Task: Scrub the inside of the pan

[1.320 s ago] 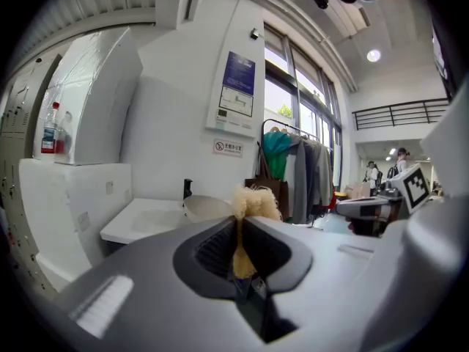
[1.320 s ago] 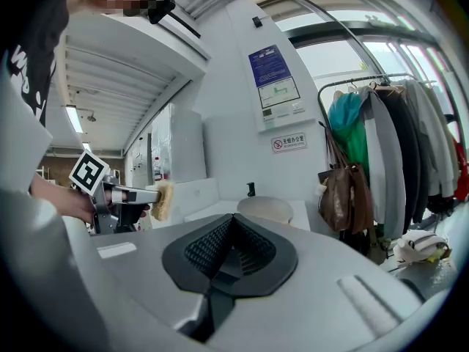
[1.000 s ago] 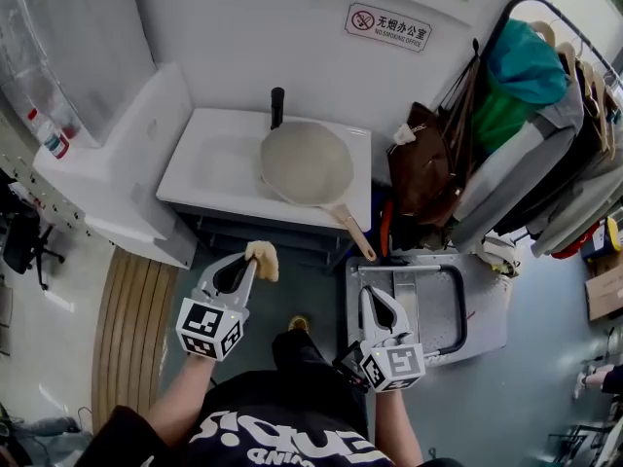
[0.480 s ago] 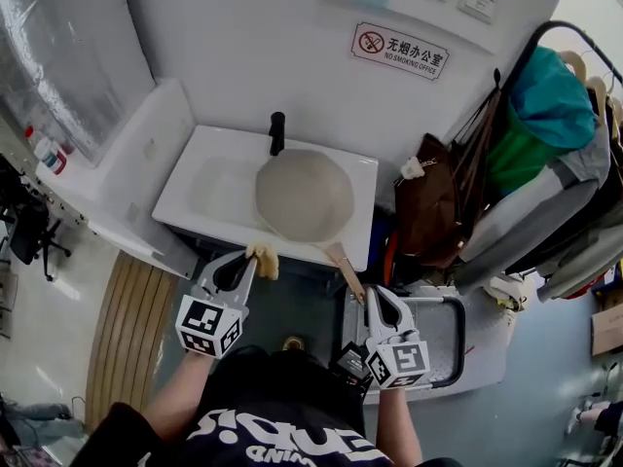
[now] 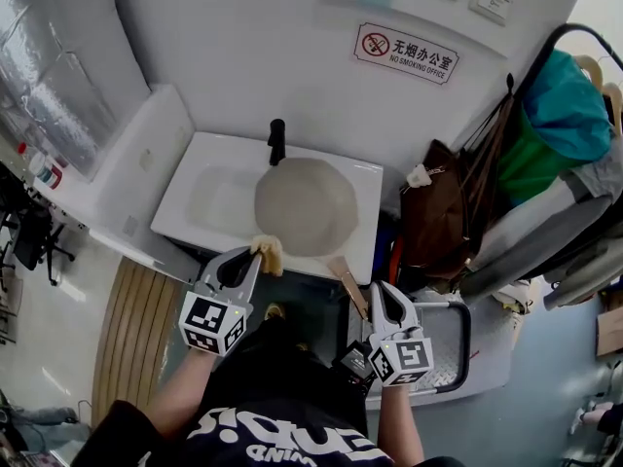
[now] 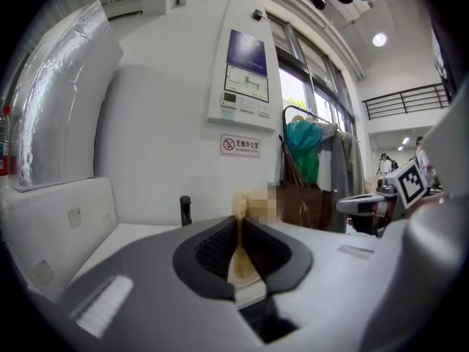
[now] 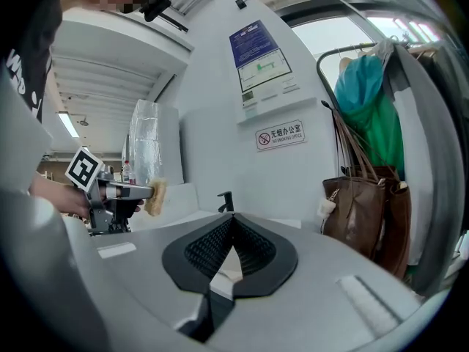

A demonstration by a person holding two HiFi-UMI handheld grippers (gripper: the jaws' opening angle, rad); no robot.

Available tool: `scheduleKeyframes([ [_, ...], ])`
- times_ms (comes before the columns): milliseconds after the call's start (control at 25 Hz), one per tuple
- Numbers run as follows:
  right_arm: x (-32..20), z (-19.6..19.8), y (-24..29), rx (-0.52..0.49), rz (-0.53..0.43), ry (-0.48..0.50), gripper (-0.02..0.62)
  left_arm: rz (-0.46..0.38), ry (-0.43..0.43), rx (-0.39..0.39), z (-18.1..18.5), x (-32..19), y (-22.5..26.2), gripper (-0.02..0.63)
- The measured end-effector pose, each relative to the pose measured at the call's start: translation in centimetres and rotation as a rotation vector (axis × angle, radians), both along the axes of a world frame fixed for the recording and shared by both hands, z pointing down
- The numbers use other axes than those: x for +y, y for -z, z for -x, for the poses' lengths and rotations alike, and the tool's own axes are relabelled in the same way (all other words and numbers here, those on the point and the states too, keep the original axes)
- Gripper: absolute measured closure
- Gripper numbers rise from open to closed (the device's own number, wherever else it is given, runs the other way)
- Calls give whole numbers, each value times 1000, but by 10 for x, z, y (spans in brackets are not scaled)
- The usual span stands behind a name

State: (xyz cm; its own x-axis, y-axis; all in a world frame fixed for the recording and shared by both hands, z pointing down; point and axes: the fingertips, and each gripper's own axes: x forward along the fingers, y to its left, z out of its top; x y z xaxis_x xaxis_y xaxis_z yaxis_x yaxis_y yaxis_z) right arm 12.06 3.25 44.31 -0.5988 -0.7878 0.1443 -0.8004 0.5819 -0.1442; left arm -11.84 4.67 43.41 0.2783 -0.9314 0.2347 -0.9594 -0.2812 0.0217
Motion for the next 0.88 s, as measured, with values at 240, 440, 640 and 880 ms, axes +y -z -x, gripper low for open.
scheduleKeyframes([
  [240, -30, 7, 5, 26, -16, -47, 586, -8, -48, 15, 7, -43, -1, 588],
  [440, -58, 19, 8, 54, -14, -81, 586, -2, -104, 29, 10, -81, -2, 588],
  [640, -81, 34, 9, 84, -22, -98, 586, -9, -168, 34, 13, -118, 0, 588],
  [880, -102, 43, 19, 118, -67, -147, 586, -21, -222, 50, 17, -152, -3, 588],
])
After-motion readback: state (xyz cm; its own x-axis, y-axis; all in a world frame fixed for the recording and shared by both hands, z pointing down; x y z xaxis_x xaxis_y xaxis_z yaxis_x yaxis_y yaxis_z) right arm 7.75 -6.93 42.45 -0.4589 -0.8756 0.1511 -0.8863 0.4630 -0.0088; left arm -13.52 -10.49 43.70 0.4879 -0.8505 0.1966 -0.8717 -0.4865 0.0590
